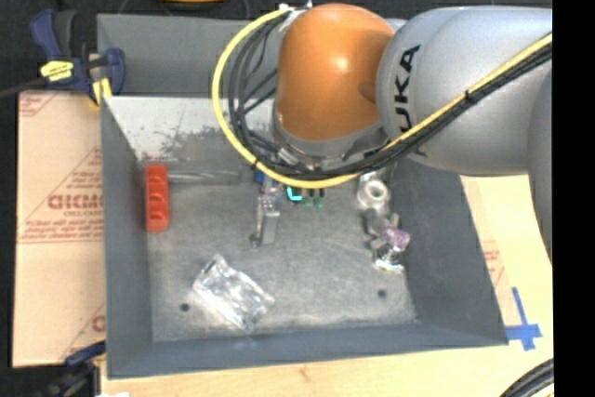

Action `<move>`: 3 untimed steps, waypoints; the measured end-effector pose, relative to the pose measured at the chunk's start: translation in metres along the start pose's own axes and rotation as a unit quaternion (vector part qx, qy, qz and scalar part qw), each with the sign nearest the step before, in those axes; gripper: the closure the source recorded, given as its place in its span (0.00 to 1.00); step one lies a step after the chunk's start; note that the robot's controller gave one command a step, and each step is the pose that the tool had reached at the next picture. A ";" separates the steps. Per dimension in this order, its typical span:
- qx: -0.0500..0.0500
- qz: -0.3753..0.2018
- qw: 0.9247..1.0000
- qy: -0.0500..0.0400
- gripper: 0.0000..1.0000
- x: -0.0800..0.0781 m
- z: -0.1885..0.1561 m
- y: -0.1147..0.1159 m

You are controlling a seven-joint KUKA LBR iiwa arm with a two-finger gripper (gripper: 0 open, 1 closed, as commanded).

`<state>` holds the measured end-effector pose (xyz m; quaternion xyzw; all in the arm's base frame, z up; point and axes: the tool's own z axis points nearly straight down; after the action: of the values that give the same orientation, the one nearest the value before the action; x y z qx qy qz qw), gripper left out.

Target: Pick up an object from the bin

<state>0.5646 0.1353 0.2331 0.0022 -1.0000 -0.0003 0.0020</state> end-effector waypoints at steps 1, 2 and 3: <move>0.000 -0.150 0.989 -0.006 0.00 0.057 0.148 0.027; 0.000 -0.072 0.997 -0.007 0.00 0.062 0.131 -0.013; 0.001 -0.330 0.944 -0.018 0.00 0.070 0.128 -0.013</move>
Offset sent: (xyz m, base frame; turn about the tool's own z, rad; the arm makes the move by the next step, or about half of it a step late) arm -0.0651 0.0279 -0.1631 -0.3055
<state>0.4946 0.1222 0.1051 0.3325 -0.9430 0.0001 -0.0159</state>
